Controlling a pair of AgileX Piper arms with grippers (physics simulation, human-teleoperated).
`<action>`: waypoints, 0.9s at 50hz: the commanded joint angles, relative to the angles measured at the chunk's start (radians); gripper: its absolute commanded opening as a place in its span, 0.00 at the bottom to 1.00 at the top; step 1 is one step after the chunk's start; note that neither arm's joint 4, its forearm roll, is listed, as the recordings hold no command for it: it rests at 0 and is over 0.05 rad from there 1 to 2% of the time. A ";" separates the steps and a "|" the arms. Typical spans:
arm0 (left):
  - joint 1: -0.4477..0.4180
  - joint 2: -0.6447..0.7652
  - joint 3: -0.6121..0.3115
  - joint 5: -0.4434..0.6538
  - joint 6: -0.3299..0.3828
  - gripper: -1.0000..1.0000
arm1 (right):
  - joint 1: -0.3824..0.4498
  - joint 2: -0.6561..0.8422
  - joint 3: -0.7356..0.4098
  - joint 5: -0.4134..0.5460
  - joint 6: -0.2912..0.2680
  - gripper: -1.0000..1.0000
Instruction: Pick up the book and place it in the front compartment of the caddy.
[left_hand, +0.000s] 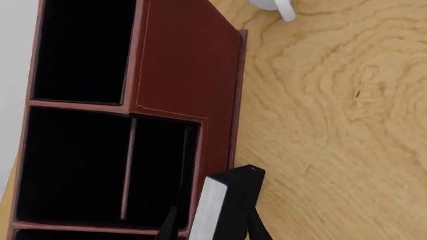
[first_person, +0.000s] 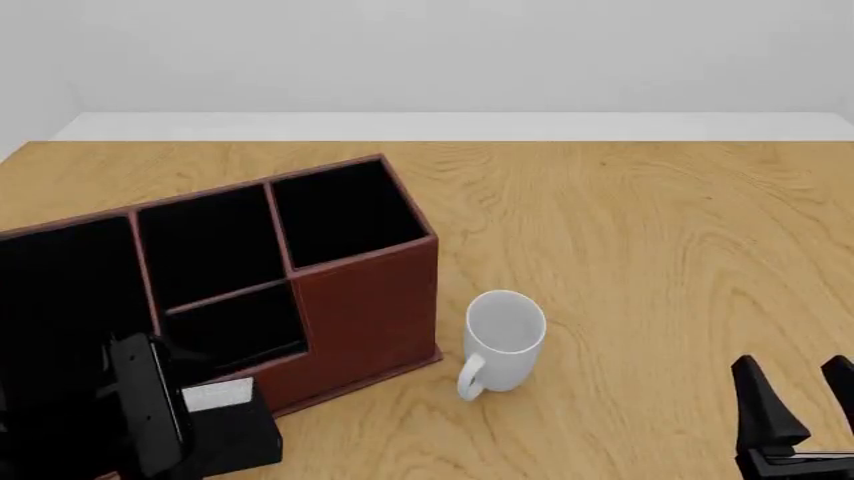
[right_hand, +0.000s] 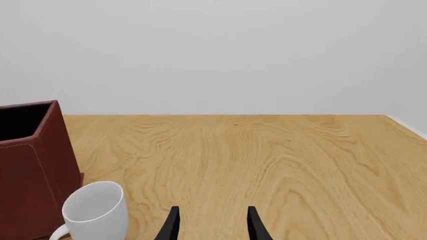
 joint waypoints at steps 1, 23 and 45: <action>0.007 0.029 0.012 -0.034 -0.009 1.00 | 0.000 0.001 0.001 -0.003 0.000 1.00; 0.024 0.076 0.053 -0.094 -0.034 1.00 | 0.000 -0.001 0.000 0.002 0.001 1.00; 0.051 0.102 0.070 -0.118 -0.045 1.00 | 0.000 0.002 0.000 -0.002 0.000 1.00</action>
